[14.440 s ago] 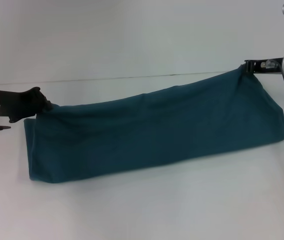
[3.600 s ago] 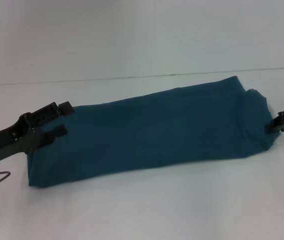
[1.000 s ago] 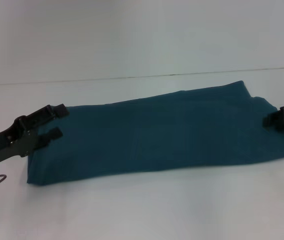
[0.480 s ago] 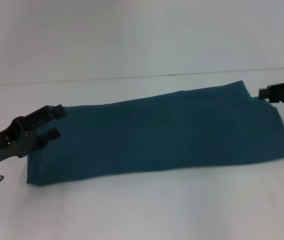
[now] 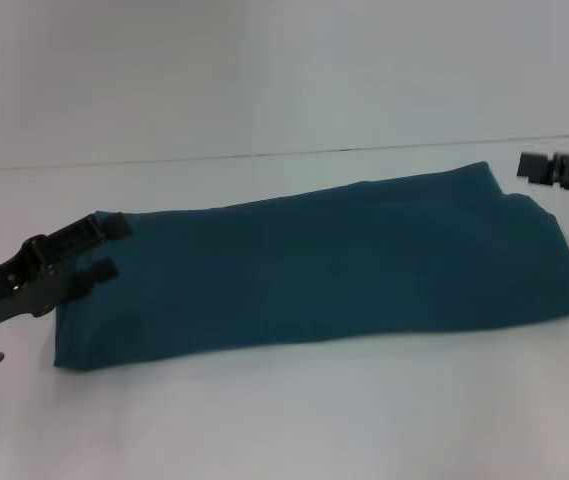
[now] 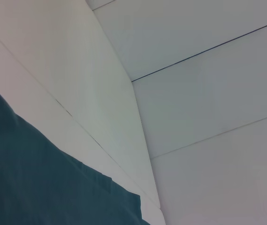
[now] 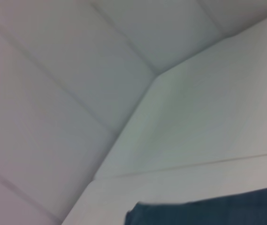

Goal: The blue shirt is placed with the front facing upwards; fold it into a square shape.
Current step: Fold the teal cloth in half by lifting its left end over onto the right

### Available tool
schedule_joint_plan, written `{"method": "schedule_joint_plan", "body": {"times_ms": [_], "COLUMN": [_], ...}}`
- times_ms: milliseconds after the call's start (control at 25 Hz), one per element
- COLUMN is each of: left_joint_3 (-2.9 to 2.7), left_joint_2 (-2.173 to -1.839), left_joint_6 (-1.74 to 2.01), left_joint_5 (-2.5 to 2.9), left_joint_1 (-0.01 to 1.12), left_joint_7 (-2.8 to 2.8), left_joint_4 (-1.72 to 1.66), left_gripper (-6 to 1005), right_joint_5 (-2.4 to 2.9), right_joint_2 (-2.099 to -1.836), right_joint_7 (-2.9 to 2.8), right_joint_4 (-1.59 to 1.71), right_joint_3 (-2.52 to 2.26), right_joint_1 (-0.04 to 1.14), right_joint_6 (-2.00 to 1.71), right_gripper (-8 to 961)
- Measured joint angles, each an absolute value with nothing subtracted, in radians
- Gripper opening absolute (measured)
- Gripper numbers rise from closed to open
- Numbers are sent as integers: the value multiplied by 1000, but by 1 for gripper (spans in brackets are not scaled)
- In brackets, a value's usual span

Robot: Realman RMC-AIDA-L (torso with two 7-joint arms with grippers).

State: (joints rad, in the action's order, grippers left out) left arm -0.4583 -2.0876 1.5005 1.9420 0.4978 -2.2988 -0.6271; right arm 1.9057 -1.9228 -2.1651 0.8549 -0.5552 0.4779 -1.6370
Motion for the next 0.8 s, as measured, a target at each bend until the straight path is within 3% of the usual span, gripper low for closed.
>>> {"method": "schedule_joint_plan", "body": {"times_ms": [80,320,400,640,800], "left_joint_3": [-459,-476,-481,-488,-487], "left_joint_2": [-2088,-2079,-2070,-2065,-2073], "left_joint_6": [1503,1554,1577,1530,1429], "left_joint_5": [1942,1966,2011,2070,2068], "left_joint_1": [498,505,511,524,531], "left_joint_7": [-2293,-2220,-2217,-2354,-2474], "left_joint_4": [-628,-633,-651,-670,-674], "left_gripper": [905,905,905,905,905], "right_joint_5": [1905,1908,1909,1909,1909], "right_joint_2": [-1938,-2020,-2023,-2017,-2018], "right_joint_7": [-2082,-1808,-1801,-1807,-1799], "right_joint_4": [855,889,879,827,796], "right_joint_3": [-560,-562,-558,-542,-538], "right_joint_1": [461,388,372,362,365], "right_joint_6": [-1693,-1793,-1785,-1783,-1765], "right_gripper": [422,701,790,914,914]}}
